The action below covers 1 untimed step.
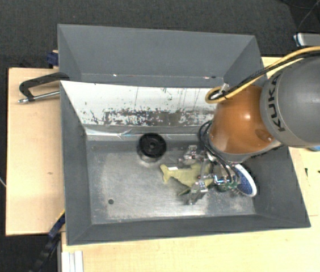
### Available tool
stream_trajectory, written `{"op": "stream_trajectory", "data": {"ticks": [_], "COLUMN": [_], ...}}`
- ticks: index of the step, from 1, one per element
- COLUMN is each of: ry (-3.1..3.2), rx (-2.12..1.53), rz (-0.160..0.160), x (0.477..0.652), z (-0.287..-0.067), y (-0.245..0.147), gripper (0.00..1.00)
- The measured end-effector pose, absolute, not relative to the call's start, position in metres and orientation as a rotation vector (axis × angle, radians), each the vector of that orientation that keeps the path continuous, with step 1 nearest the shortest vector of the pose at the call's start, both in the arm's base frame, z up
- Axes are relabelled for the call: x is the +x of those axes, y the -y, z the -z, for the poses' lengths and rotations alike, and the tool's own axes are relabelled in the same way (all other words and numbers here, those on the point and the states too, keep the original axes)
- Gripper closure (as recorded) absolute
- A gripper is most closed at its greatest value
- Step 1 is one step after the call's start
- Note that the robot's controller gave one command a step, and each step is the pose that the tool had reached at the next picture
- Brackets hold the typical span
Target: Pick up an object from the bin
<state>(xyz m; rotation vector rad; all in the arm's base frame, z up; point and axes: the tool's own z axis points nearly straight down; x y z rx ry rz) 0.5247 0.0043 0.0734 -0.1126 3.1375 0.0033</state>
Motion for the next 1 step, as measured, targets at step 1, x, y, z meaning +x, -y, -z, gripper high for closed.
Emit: {"op": "stream_trajectory", "data": {"ticks": [1], "ry": [-3.136], "rx": [-0.111], "rz": [-0.003], "x": [0.5254], "z": [-0.0745], "y": [-0.0053], "gripper": [0.0]}}
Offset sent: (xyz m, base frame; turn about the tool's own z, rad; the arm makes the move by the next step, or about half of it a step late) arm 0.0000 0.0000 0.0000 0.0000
